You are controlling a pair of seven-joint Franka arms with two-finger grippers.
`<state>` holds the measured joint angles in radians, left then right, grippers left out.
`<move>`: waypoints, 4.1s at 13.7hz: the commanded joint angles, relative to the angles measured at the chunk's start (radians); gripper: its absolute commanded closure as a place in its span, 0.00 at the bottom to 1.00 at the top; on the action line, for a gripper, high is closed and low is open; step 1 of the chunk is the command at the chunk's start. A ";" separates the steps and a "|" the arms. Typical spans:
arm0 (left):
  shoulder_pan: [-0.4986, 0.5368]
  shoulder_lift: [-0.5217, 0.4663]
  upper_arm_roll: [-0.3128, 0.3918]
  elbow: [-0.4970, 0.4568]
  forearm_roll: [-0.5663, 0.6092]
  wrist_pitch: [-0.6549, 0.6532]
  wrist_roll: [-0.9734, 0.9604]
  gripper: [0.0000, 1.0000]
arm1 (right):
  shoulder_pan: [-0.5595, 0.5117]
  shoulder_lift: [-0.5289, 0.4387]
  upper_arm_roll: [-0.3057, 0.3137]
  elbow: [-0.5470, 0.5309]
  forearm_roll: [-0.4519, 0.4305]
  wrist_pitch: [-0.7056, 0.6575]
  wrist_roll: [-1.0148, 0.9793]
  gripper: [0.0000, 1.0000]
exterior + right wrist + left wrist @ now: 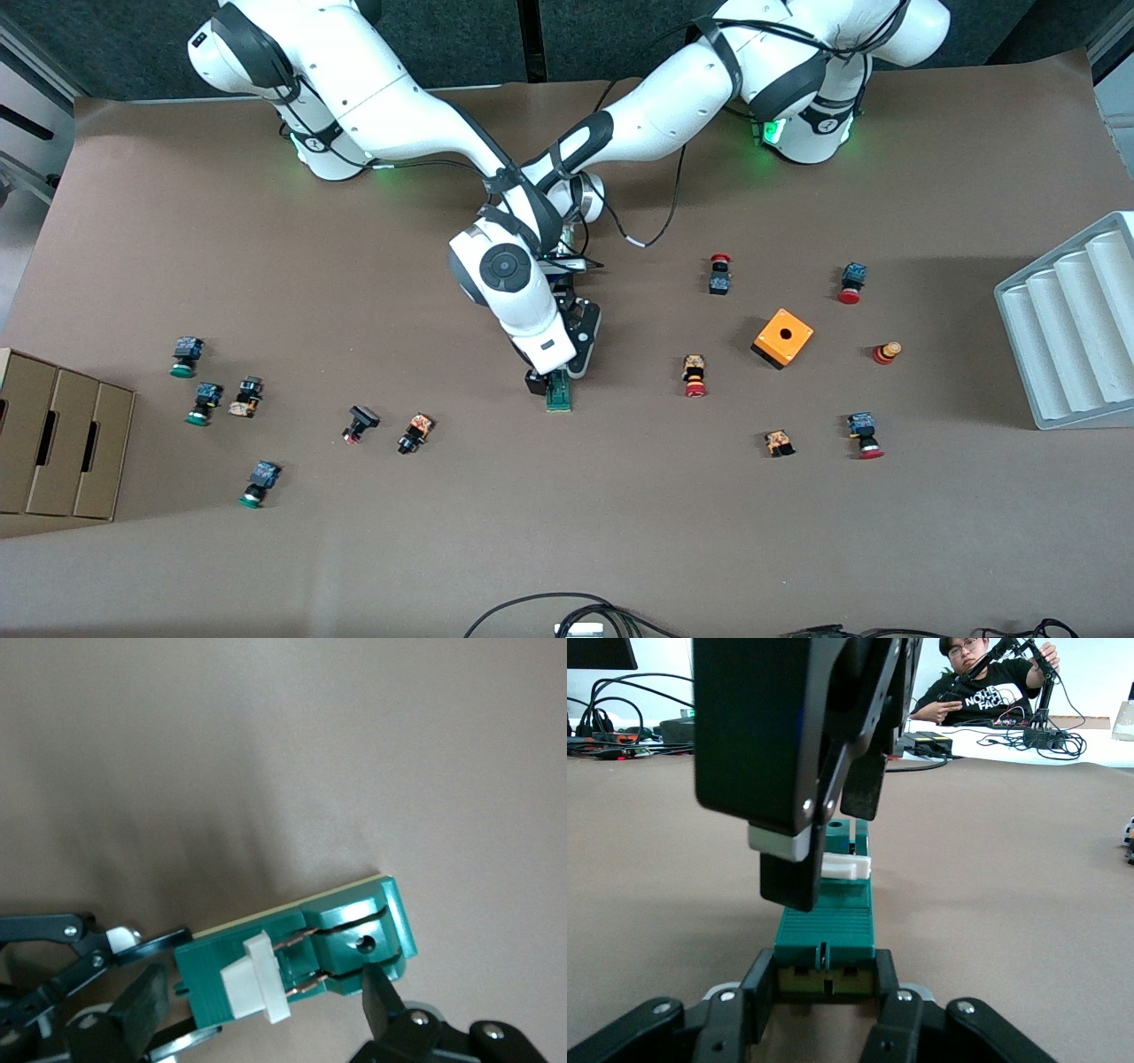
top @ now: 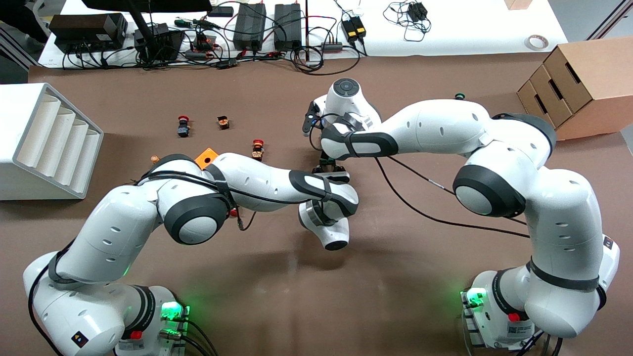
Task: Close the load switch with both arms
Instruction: 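Grasp the white lever with the right gripper, then push the white lever along the switch with the right gripper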
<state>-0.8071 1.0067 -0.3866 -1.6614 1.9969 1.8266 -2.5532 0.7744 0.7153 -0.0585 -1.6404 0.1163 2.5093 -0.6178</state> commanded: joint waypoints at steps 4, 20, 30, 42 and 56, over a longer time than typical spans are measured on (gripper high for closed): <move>-0.006 0.029 0.020 0.031 0.023 0.013 -0.005 0.67 | 0.011 0.027 -0.014 0.022 -0.017 0.023 -0.082 0.03; -0.006 0.030 0.020 0.031 0.023 0.013 -0.005 0.67 | 0.011 0.027 -0.015 0.036 -0.018 0.029 -0.128 0.11; -0.006 0.029 0.020 0.031 0.023 0.014 -0.005 0.67 | 0.011 0.032 -0.015 0.034 -0.029 0.040 -0.126 0.08; -0.006 0.029 0.020 0.031 0.023 0.014 -0.005 0.67 | 0.005 0.035 -0.018 0.036 -0.029 0.040 -0.152 0.28; -0.006 0.027 0.020 0.032 0.023 0.014 -0.004 0.67 | -0.004 0.029 -0.044 0.037 -0.027 0.039 -0.249 0.36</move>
<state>-0.8072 1.0068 -0.3852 -1.6612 1.9988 1.8271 -2.5532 0.7782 0.7309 -0.0720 -1.6201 0.0999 2.5290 -0.8216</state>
